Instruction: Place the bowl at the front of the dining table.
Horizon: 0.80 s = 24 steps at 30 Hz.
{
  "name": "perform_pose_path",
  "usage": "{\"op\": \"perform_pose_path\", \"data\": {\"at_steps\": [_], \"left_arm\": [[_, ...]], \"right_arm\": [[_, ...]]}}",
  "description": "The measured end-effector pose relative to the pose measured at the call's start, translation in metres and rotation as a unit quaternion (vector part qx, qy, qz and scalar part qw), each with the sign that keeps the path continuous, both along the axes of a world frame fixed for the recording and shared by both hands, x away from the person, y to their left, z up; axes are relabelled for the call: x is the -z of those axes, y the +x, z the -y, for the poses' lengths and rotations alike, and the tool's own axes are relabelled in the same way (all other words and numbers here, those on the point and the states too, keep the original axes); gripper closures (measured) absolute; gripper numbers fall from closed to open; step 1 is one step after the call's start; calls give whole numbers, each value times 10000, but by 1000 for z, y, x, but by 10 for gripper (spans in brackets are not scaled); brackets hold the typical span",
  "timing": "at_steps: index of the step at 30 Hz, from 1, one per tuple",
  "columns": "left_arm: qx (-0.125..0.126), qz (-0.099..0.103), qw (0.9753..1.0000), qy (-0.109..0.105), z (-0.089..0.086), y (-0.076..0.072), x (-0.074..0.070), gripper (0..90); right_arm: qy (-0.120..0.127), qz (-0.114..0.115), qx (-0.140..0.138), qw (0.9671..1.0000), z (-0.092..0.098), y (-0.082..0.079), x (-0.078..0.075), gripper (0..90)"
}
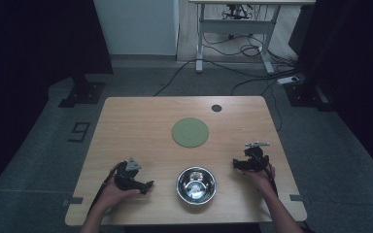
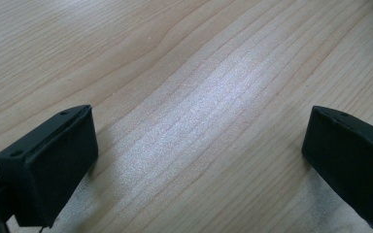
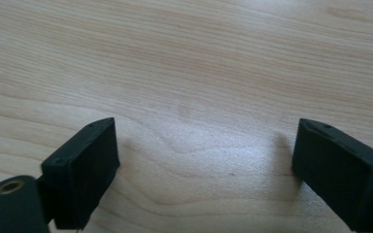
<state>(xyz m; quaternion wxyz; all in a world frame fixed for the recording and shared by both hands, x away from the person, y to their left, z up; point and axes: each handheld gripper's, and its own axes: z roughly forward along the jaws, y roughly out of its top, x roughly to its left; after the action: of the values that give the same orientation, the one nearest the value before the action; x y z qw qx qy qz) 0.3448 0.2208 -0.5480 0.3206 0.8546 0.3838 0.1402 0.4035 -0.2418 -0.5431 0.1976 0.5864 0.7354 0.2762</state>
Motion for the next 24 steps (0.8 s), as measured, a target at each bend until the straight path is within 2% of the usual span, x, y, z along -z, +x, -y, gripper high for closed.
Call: {"op": "perform_pose_path", "data": {"at_steps": [1, 5, 11, 24], "left_arm": [[-2, 1, 10000, 5, 0, 0, 0, 0], [-4, 4, 10000, 5, 0, 0, 0, 0], [-2, 3, 10000, 2, 1, 0, 0, 0], [1, 1, 10000, 2, 1, 0, 0, 0]], "right_arm": [[81, 11, -16, 10000, 0, 0, -2, 113], [119, 90, -38, 9999, 1, -1, -7, 124], [317, 221, -59, 9992, 2, -5, -18, 133], [375, 262, -195, 9988, 1, -9, -24, 152]]}}
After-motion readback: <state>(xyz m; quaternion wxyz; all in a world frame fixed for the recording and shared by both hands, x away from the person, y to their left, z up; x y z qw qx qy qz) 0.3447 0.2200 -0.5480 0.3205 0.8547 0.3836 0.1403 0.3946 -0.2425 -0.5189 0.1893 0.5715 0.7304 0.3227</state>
